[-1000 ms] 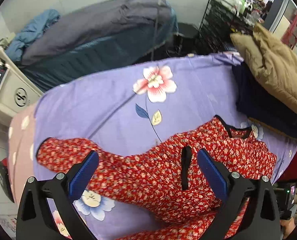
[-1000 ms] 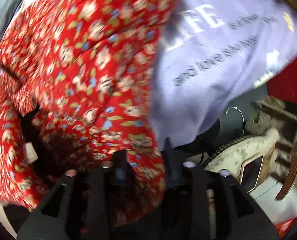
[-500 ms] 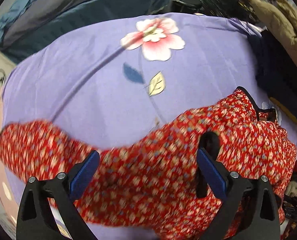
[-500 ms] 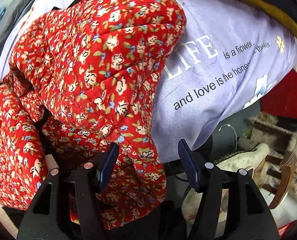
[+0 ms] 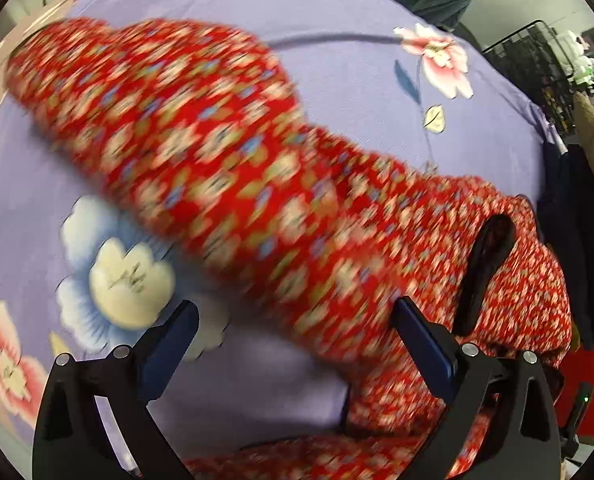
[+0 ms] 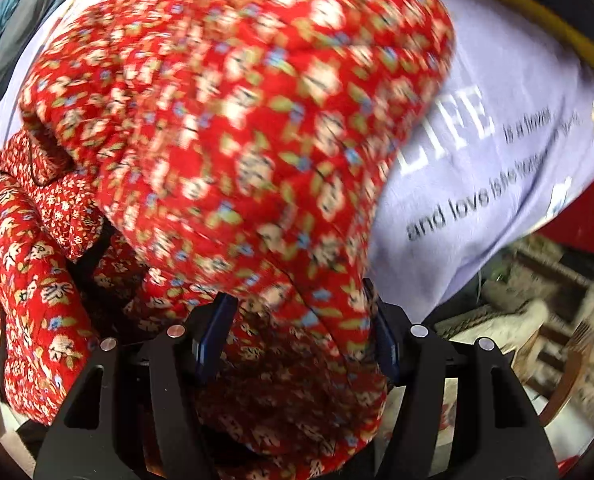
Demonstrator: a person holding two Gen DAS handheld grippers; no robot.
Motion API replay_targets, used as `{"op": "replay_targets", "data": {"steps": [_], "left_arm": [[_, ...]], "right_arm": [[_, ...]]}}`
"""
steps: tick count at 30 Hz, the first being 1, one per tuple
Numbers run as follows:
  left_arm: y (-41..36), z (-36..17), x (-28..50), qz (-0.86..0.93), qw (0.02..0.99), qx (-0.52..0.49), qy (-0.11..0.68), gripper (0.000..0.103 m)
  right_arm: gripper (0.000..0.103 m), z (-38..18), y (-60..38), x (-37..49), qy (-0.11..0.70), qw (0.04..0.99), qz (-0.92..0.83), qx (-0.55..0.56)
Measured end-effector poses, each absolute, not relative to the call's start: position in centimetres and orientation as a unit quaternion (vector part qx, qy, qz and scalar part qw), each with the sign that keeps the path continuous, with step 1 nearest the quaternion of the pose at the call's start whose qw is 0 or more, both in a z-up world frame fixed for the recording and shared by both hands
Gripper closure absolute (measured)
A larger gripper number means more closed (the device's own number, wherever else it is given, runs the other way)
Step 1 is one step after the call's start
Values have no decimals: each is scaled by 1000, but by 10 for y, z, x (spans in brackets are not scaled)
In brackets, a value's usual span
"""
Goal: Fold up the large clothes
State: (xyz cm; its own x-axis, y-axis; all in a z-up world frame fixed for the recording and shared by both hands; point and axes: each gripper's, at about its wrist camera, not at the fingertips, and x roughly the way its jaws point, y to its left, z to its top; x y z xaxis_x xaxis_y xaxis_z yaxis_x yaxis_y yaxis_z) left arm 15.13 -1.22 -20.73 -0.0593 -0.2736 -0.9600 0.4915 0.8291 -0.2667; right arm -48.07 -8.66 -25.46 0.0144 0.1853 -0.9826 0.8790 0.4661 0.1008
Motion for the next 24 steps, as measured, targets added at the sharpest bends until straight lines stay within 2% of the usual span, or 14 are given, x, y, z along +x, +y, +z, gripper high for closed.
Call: {"op": "replay_targets", "data": {"steps": [2, 4, 6, 7, 9, 11, 12, 16, 24], "left_arm": [[-30, -213, 154, -288, 688, 85, 661, 7], [-51, -229, 152, -274, 686, 122, 663, 18], [-69, -232, 146, -265, 698, 171, 643, 35], [-72, -228, 143, -269, 704, 180, 632, 40], [-76, -213, 137, -279, 718, 195, 607, 66], [-67, -193, 141, -287, 727, 172, 600, 78], [-62, -186, 144, -292, 728, 157, 600, 83], [-33, -131, 152, -303, 754, 95, 575, 87], [18, -23, 152, -262, 842, 55, 468, 88]], "right_arm": [[41, -250, -85, -470, 637, 578, -302, 412], [41, -262, -92, -467, 635, 582, -302, 408], [43, -260, -87, -467, 630, 589, -305, 404], [48, -257, -85, -465, 628, 593, -308, 398], [59, -249, -86, -477, 627, 600, -316, 385], [75, -235, -84, -477, 620, 613, -322, 369], [76, -227, -81, -473, 617, 622, -323, 358], [85, -179, -77, -453, 587, 670, -323, 319], [87, -73, -82, -383, 501, 791, -284, 209]]}}
